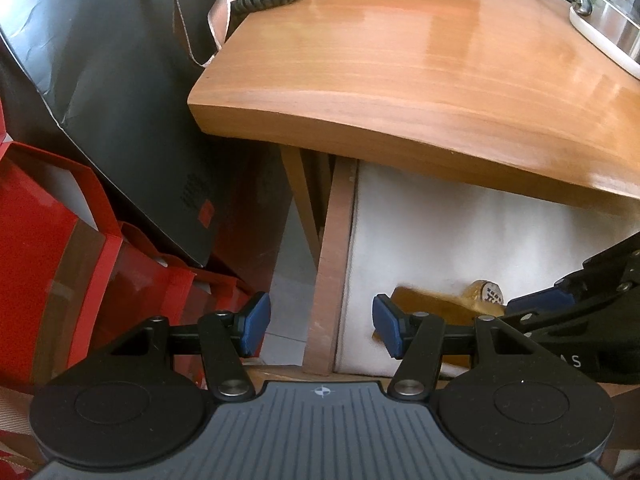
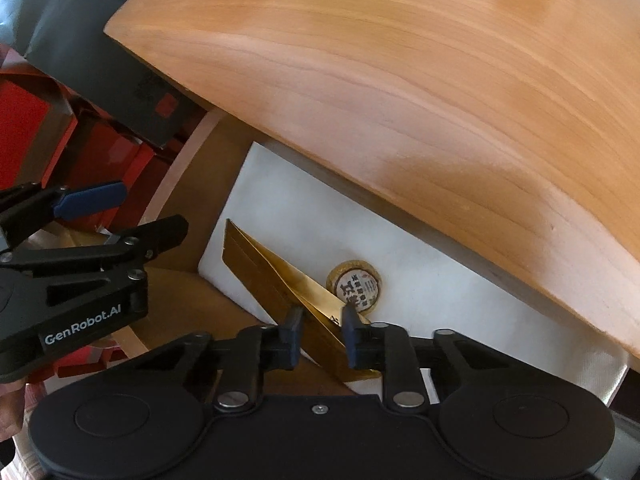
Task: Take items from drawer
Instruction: 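Close the right tool on the gold foil packet inside the drawer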
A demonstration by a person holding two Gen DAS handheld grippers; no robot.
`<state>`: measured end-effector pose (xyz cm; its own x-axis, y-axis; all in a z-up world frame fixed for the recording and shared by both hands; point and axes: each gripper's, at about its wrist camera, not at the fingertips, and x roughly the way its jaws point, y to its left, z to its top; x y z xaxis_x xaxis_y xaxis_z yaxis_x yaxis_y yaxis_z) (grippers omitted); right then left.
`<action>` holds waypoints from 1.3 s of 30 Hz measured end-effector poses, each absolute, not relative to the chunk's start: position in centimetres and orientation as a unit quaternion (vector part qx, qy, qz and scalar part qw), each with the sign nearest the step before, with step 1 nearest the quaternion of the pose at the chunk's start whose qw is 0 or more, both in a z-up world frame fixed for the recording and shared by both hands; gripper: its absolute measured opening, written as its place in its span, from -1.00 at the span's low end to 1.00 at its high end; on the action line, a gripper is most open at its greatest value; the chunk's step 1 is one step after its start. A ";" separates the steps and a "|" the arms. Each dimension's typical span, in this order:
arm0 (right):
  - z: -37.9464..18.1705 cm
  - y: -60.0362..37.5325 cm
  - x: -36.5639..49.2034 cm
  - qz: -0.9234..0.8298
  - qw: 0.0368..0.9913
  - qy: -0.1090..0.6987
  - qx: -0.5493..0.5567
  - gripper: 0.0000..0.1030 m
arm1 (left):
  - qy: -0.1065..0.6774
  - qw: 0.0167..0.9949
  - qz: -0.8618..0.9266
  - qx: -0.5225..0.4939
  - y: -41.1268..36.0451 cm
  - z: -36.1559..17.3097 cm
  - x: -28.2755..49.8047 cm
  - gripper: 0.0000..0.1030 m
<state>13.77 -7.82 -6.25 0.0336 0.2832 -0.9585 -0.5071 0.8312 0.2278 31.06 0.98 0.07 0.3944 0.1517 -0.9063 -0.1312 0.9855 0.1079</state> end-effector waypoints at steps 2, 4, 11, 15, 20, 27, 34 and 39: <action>-6.0 -7.9 13.3 0.274 0.719 0.632 -0.092 -0.77 | 0.545 0.834 0.087 0.007 1.1 0.0 31.0 0.17; -5.6 -8.1 12.9 0.275 0.722 0.627 -0.094 -0.87 | 0.546 0.833 0.088 0.005 1.2 0.0 31.0 0.17; -4.1 -8.1 13.9 0.266 0.742 0.610 -0.081 -0.95 | 0.544 0.835 0.087 0.003 1.1 0.5 30.7 0.17; -4.9 -8.5 14.8 0.261 0.747 0.605 -0.084 -0.95 | 0.542 0.836 0.084 0.002 1.0 0.8 30.4 0.17; -5.2 -8.2 14.5 0.243 0.756 0.601 -0.091 -0.95 | 0.541 0.837 0.081 0.003 0.7 1.0 30.4 0.17; -5.3 -9.0 14.7 0.256 0.749 0.607 -0.065 -0.81 | 0.542 0.837 0.077 0.005 0.8 0.7 30.6 0.17; -4.8 -9.9 14.8 0.260 0.756 0.597 -0.062 -0.35 | 0.544 0.835 0.077 0.001 0.9 0.5 31.0 0.17; -5.0 -10.5 15.5 0.261 0.753 0.602 -0.044 -0.10 | 0.546 0.834 0.077 0.003 0.7 0.3 31.1 0.17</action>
<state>15.51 -10.47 -5.03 0.1391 0.3409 -0.9297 -0.4463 0.8597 0.2485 31.07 0.74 0.33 0.3913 0.1322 -0.9107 -0.1255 0.9881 0.0895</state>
